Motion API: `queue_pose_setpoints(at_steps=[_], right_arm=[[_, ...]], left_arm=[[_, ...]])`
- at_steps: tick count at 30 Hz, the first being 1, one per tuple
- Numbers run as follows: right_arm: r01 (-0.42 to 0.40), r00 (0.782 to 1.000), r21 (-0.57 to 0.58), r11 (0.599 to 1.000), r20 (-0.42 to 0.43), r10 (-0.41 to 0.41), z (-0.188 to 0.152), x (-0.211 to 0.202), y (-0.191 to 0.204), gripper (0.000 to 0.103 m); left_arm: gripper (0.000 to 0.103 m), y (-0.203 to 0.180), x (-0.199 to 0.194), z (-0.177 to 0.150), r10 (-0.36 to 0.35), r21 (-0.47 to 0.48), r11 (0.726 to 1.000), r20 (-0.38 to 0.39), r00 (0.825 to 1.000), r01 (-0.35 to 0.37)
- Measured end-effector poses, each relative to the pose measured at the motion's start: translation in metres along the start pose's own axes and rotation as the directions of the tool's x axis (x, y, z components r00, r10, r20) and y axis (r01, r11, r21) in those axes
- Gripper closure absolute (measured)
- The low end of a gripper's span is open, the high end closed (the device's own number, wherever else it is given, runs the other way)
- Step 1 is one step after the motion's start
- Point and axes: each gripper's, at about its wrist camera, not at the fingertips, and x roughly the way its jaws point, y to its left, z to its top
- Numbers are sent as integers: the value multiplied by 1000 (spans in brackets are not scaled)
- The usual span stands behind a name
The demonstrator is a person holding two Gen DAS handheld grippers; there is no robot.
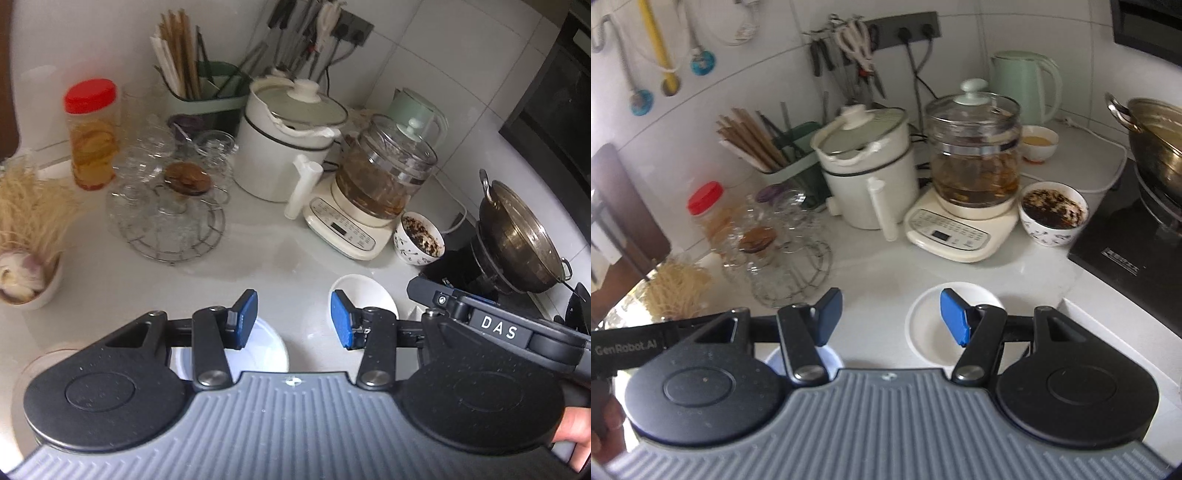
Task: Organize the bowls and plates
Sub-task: 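Move both grippers to the white ceramic bowl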
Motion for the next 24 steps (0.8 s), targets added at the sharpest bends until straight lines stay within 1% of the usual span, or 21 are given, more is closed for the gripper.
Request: queue_pose_setpoints(at_steps=[4, 7, 10, 12, 15, 17, 19, 21, 24], right_arm=[[26, 999, 39, 999, -21, -25, 5, 12, -19, 41], [38, 998, 88, 995, -46, -34, 9, 23, -38, 41], [56, 997, 142, 988, -67, -47, 13, 37, -58, 41], [69, 994, 168, 983, -94, -53, 15, 49, -71, 41], [76, 988, 213, 974, -146, -45, 14, 66, -91, 41], [71, 982, 254, 965, -188, -23, 14, 79, -105, 41], [67, 978, 277, 959, -209, -8, 14, 92, -116, 41], [62, 973, 291, 955, -229, 6, 14, 104, -123, 41], [49, 964, 313, 948, -264, 38, 13, 121, -132, 42]], left_arm=[[53, -11, 25, 9, -17, 2, 1000, -31, 999, 17], [53, -17, 45, 15, -13, 4, 1000, -51, 999, 13], [53, -25, 67, 21, -18, 29, 999, -84, 996, 21], [49, -30, 82, 24, -19, 30, 999, -103, 994, 22], [46, -37, 108, 26, -11, 37, 999, -134, 991, 16], [44, -39, 126, 27, -16, 23, 1000, -164, 986, 20], [43, -40, 143, 27, -28, 7, 1000, -193, 981, 30], [43, -41, 157, 27, -24, 8, 1000, -216, 976, 26], [44, -40, 174, 25, -38, -15, 999, -246, 969, 35]])
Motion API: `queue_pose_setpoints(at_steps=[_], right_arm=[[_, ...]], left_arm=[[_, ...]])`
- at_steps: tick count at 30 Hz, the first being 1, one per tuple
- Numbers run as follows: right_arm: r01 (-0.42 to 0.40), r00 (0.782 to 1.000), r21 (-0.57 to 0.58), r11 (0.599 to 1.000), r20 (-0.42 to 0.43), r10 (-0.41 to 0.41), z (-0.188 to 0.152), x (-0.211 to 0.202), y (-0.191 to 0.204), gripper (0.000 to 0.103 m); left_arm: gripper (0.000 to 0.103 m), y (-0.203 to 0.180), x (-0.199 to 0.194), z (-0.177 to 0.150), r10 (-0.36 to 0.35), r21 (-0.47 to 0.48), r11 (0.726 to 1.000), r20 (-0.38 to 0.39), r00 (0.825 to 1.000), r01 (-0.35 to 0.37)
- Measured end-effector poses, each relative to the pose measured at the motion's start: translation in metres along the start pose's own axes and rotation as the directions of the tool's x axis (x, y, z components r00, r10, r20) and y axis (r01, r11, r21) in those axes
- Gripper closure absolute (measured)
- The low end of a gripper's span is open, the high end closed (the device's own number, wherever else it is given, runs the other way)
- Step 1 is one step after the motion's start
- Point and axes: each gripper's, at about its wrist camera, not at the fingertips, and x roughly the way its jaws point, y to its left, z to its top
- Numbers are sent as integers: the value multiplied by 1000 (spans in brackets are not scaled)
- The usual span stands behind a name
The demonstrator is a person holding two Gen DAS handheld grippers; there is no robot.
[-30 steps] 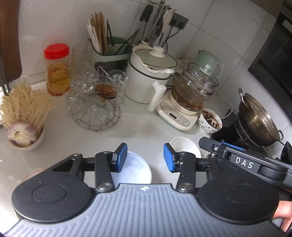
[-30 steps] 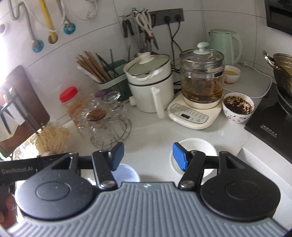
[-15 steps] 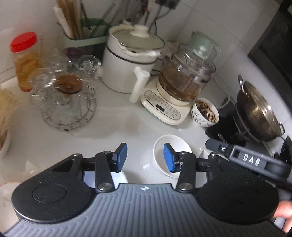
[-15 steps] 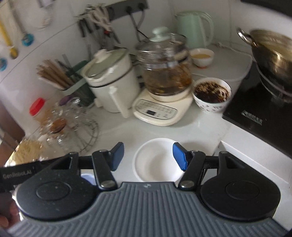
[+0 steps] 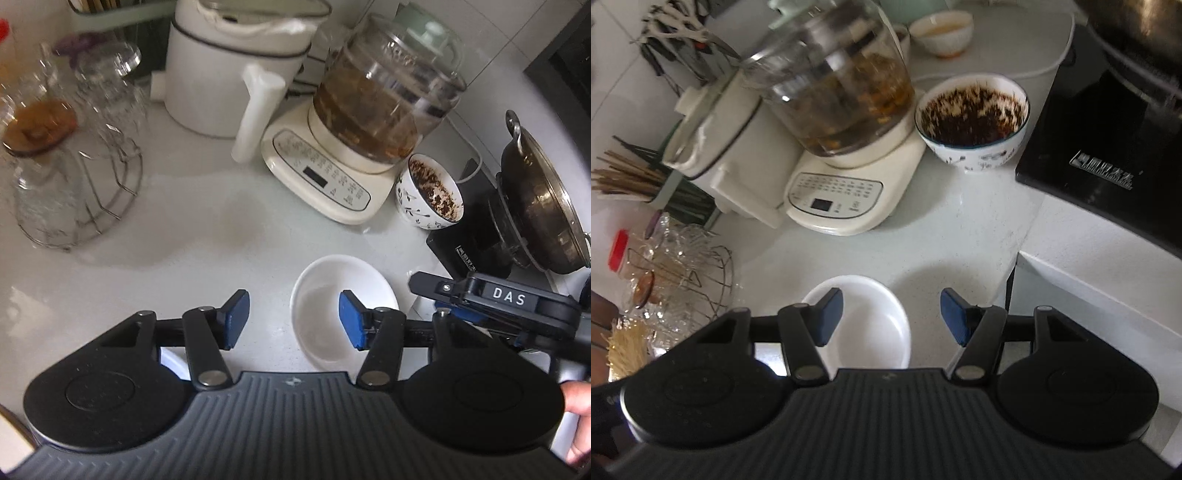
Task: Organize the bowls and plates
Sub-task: 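Move both grippers to the white ceramic bowl, then close both grippers on the rim of the white ceramic bowl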
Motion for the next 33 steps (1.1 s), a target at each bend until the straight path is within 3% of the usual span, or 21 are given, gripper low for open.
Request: queue_pose_setpoints(at_steps=[4, 10, 15, 20, 27, 33], right_arm=[[-12, 997, 15, 1000, -72, 13, 1, 21, -9, 42], [-23, 989, 46, 999, -143, 29, 2, 40, -18, 53], [-28, 982, 60, 998, -187, 39, 2, 50, -25, 71], [-36, 979, 41, 998, -199, 44, 2, 52, -24, 75], [-56, 973, 33, 998, -224, 62, 5, 59, -25, 90], [-70, 975, 11, 998, -210, 71, 7, 55, -20, 92]], left_arm=[[44, 0, 24, 1, -6, -20, 1000, -47, 999, 5], [46, 1, 45, -1, -15, -59, 998, -99, 995, 9], [56, -2, 54, 0, -11, -66, 998, -114, 993, 4], [69, -1, 62, 2, -12, -97, 995, -129, 992, -1], [88, 0, 72, 3, -27, -125, 992, -166, 986, 6], [92, 2, 71, 6, -34, -143, 990, -154, 987, 12]])
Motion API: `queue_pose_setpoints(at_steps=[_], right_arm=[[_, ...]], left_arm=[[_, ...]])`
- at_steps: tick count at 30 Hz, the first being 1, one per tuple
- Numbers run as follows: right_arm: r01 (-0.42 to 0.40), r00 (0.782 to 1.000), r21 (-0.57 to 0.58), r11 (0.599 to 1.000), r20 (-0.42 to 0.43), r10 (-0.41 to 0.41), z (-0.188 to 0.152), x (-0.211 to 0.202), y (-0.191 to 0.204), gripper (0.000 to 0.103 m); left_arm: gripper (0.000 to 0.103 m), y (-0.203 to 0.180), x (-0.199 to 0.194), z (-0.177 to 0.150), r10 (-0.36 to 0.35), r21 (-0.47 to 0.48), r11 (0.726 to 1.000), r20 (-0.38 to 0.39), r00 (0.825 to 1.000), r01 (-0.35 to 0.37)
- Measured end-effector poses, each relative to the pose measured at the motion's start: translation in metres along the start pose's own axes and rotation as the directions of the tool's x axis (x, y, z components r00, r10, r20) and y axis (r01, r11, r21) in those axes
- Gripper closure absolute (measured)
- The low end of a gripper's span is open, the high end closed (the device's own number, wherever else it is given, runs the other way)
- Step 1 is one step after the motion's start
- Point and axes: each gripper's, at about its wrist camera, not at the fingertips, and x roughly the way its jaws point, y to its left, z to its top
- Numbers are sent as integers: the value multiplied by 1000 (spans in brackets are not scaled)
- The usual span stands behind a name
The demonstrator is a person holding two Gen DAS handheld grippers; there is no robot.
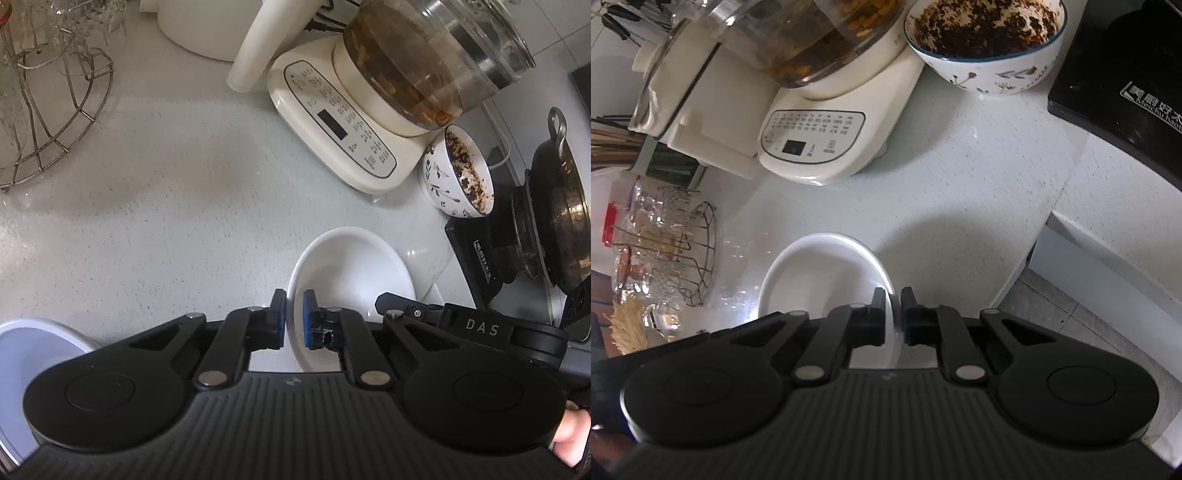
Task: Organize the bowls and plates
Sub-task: 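Close both grippers on the rim of the white ceramic bowl, then lift the white ceramic bowl and carry it toward the plastic bowls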
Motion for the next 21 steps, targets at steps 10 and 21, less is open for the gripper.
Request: queue_pose_setpoints(at_steps=[10, 21], right_arm=[[-42, 998, -8, 999, 35, 42, 0, -16, 11, 92], [-71, 997, -115, 991, 19, 73, -3, -30, 44, 92]], left_arm=[[92, -2, -29, -2, -14, -9, 1000, 53, 998, 14], [92, 9, -71, -9, 1, -57, 998, 110, 994, 5]])
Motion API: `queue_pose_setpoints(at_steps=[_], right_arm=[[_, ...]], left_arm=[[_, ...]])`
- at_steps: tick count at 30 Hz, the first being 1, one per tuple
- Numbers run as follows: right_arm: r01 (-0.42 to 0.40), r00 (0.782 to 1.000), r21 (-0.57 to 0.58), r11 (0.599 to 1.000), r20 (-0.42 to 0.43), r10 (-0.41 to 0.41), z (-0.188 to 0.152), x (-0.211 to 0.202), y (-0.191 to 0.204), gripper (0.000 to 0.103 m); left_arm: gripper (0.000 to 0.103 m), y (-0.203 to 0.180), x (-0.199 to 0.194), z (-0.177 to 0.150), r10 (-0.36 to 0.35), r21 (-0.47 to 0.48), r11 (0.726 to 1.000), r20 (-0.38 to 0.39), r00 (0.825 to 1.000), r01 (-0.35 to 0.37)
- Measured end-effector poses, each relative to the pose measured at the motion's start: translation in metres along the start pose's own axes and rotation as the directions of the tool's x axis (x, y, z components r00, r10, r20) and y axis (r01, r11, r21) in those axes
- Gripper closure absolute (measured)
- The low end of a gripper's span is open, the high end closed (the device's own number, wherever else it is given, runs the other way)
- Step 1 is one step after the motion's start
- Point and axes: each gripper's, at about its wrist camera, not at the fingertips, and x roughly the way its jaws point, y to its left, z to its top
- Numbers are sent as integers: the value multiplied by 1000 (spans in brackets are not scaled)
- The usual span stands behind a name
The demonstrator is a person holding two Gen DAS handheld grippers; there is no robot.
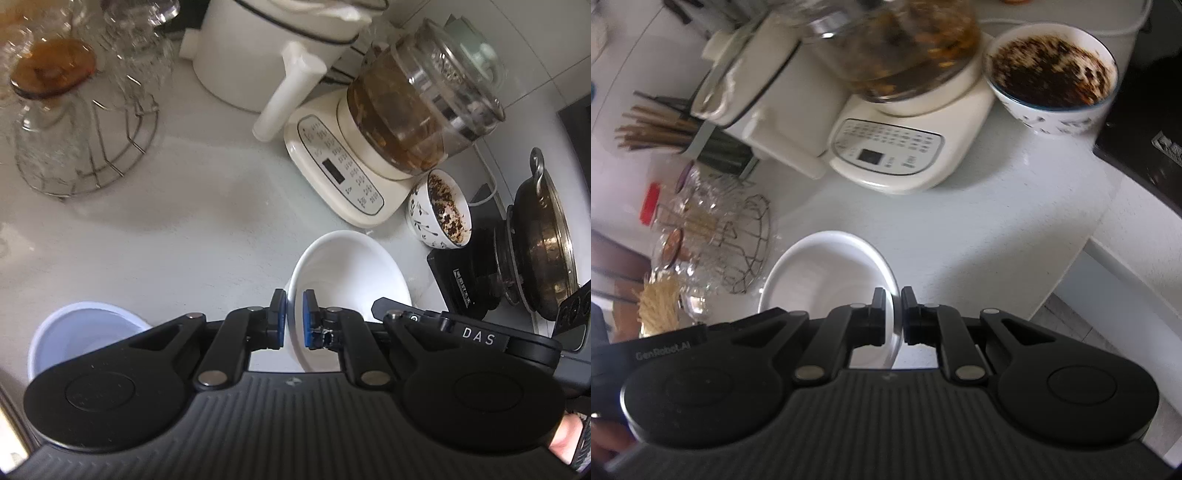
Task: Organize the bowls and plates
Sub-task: 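Lift the white ceramic bowl and carry it toward the plastic bowls, then lower the white ceramic bowl into the nested plastic bowls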
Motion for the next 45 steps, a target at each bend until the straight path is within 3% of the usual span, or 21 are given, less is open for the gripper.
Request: queue_pose_setpoints(at_steps=[20, 26, 32, 45], right_arm=[[-112, 993, -140, 984, -45, 107, -15, -5, 84, 92], [-124, 991, -170, 978, -60, 115, -27, 1, 107, 92], [-137, 988, -222, 965, -99, 118, -43, 18, 119, 92], [-122, 981, -339, 933, -183, 62, -65, 46, 135, 90]], left_arm=[[92, 56, -97, -16, 38, -123, 992, 156, 987, -19], [92, 75, -118, -27, 58, -139, 990, 172, 983, -34], [92, 95, -119, -42, 86, -131, 989, 180, 980, -62], [92, 127, -106, -73, 143, -244, 964, 137, 980, -107]])
